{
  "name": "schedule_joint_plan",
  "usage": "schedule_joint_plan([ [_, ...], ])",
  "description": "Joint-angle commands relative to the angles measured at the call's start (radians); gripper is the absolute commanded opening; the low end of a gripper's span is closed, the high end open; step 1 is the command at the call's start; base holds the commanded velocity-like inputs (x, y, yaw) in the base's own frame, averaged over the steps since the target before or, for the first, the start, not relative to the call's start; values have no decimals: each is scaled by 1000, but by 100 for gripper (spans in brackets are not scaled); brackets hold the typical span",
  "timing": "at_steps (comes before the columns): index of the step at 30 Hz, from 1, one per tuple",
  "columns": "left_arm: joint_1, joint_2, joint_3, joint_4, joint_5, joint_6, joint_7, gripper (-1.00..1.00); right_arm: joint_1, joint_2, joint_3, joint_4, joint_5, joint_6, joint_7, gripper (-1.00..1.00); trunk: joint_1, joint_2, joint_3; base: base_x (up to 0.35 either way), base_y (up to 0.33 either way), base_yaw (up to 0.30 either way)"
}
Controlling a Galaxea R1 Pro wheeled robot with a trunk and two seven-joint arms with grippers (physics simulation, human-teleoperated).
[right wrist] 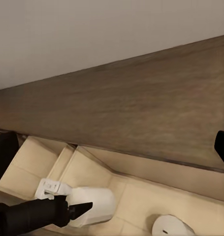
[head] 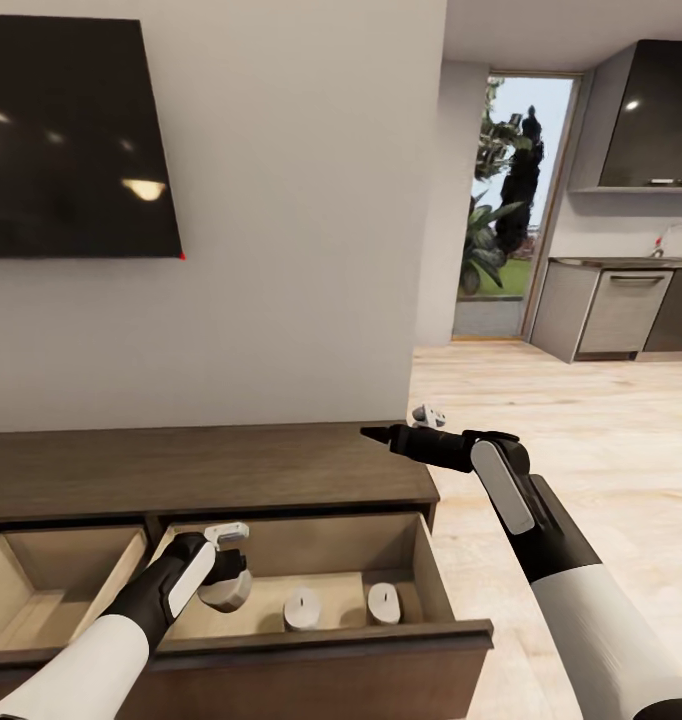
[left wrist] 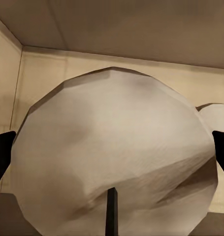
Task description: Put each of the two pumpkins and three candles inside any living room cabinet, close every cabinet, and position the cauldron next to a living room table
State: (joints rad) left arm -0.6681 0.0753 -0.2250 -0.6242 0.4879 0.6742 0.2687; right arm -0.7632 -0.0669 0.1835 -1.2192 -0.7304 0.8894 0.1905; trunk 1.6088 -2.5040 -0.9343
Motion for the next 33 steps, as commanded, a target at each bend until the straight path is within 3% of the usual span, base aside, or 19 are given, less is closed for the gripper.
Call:
schedule_joint_plan([
  [1, -1, 1, -7, -2, 10, 2, 9, -100, -1, -1, 1, 0, 8, 2, 7, 100, 0, 0, -1, 35, 0, 0],
  [11, -1, 1, -7, -2, 9, 2, 9, -100, -1, -1, 1, 0, 9, 2, 6, 100, 0, 0, -1, 21, 0, 0],
  [22, -1, 3, -7, -2, 9, 2, 14, -100, -1, -1, 2, 0, 9, 2, 6, 100, 5, -3, -44, 0, 0, 0],
  [27, -1, 1, -6, -2, 9, 0, 97, -100, -1, -1, 2, 0, 9, 2, 6, 100, 7, -4, -63, 0, 0, 0],
  [33, -1, 1, -5, -2, 9, -4, 121, -100, -1, -1, 2, 0, 11, 2, 6, 100, 10, -6, -86, 0, 0, 0],
])
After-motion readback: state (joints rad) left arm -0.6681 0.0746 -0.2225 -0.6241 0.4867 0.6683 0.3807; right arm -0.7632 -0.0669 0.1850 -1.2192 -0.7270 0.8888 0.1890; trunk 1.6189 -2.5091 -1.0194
